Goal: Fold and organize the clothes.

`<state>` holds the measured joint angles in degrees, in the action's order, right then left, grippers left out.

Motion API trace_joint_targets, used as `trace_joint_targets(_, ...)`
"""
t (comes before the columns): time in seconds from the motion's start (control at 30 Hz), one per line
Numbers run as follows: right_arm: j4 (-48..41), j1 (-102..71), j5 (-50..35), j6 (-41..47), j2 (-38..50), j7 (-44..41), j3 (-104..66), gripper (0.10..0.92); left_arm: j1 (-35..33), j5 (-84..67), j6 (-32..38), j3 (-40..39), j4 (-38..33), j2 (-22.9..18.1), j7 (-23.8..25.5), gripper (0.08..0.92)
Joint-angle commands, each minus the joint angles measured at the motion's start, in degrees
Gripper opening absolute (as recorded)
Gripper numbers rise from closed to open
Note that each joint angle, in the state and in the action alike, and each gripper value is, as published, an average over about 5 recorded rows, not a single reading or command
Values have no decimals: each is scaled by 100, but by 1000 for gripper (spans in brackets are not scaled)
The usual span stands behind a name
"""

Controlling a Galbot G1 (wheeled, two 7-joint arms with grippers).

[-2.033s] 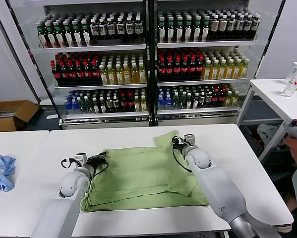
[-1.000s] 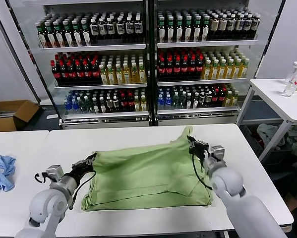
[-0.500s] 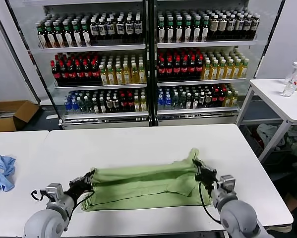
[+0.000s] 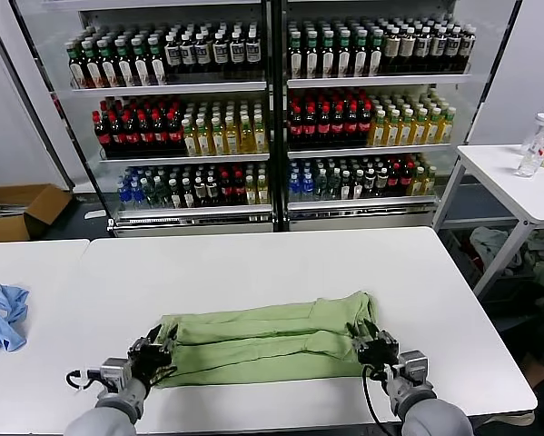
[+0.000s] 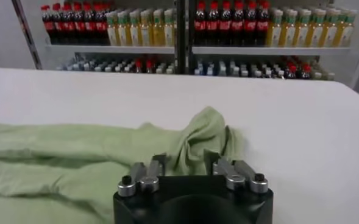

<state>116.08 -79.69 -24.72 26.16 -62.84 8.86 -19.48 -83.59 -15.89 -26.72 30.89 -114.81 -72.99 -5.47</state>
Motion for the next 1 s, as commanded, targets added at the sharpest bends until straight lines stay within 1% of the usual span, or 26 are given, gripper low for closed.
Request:
trace_joint_targets(0.03, 82, -274, 232, 47, -73, 18, -2, 604, -306, 735, 656, -211, 206, -826, -625, 507)
trace_joint_targets(0.27, 118, -367, 245, -3, -50, 12, -59, 789, -109, 814, 863, -265, 692, -1013, -745, 707)
trace_joint_targets(0.37, 120, -392, 236, -23, -21, 12, -91, 818, -119, 759, 955, -256, 760, -1047, -725, 778)
trace_joint_targets(0.43, 130, -402, 229, -31, -13, 14, -106, 821, -142, 655, 990, -242, 784, -1059, -702, 773)
trace_joint_targets(0.5, 143, -407, 224, -34, -12, 16, -112, 822, -169, 494, 1014, -220, 793, -1060, -670, 731)
trace_joint_targets(0.7, 167, -375, 204, -38, -16, 32, -114, 823, -229, 67, 1136, -49, 769, -943, -536, 559)
trace_joint_targets(0.87, 178, -311, 145, -37, -7, 64, -123, 823, -187, -204, 1213, 428, 746, -517, -435, 411)
trace_joint_targets(1.0, 171, -252, 110, -41, -3, 82, -111, 823, -141, -376, 1227, 1208, 691, -38, -356, 299)
